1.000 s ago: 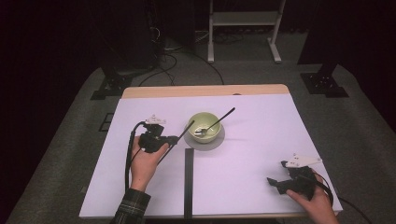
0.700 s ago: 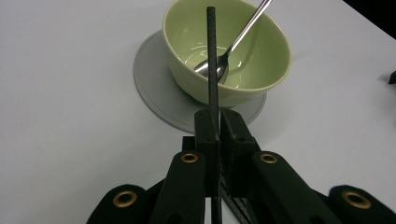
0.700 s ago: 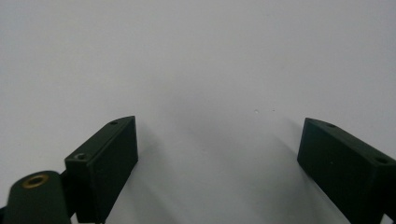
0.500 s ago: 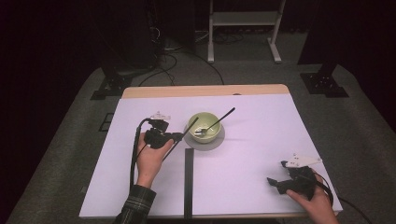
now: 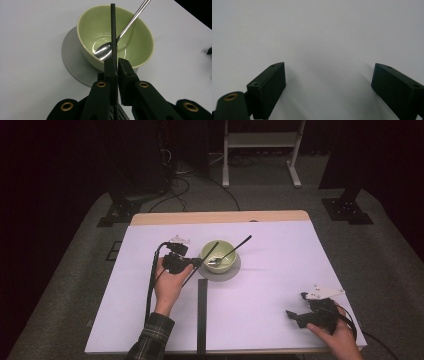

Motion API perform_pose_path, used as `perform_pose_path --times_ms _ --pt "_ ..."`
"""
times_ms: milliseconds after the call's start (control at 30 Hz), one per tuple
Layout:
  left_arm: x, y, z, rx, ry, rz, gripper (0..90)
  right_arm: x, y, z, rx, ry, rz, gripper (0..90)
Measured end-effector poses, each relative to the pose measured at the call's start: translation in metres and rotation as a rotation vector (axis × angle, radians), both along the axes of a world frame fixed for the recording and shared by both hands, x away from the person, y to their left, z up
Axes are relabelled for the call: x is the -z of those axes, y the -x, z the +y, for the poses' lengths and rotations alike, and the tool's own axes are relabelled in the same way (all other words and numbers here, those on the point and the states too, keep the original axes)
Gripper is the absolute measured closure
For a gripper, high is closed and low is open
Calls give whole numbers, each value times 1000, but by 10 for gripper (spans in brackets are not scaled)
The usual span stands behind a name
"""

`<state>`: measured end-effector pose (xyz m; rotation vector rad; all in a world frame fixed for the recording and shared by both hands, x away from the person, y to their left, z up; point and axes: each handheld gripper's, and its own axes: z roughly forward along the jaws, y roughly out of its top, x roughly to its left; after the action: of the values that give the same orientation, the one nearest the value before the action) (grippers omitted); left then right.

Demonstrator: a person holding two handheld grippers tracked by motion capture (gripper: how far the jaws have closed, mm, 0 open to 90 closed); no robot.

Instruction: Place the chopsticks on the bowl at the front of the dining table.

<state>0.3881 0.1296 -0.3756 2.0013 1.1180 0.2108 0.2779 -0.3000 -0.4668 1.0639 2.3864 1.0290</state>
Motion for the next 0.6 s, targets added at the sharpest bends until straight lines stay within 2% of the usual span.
perform_pose_path --times_ms 600 --pt "-3 -17 -24 10 11 4 865 0 0 0 0 0 0 105"
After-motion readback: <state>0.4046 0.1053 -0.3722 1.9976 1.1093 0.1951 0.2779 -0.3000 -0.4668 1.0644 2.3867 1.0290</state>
